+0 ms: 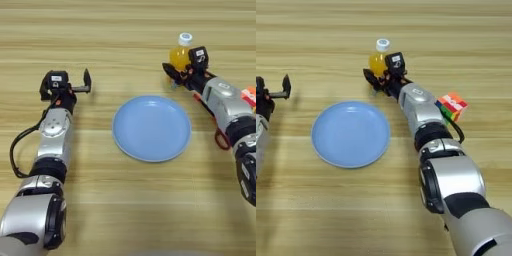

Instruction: Move the objects on the table

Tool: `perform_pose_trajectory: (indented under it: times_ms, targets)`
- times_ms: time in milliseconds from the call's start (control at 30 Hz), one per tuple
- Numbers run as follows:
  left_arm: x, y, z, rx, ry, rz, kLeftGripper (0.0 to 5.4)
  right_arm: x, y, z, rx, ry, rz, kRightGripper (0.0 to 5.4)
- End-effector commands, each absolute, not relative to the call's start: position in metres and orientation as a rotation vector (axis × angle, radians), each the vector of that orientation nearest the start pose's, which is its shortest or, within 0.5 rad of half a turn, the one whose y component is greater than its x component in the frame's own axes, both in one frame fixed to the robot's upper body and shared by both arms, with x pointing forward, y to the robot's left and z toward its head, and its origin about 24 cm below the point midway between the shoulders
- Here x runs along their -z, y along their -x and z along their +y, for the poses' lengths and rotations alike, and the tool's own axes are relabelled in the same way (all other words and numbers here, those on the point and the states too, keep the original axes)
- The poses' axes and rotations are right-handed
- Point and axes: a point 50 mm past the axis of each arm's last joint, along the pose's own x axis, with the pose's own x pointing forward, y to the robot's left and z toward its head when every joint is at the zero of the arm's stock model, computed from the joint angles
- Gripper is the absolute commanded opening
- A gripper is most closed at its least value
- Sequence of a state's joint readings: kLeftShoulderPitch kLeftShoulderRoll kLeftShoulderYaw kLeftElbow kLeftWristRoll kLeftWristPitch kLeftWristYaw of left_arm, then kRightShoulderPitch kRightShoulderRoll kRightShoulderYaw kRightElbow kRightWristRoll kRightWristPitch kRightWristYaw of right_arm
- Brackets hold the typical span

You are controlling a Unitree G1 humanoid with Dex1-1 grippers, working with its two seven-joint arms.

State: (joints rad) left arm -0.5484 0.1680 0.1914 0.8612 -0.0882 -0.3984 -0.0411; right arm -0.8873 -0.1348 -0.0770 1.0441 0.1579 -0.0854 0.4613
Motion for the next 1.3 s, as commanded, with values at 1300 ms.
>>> perform_pose_trajectory:
  times_ms: [1300]
  targets:
    - [-0.053, -0.342, 0.202, -0.1, 0.0, -0.107, 5.4, -0.067, -0.385, -0.116, -0.445, -0.011, 0.146, 4.32]
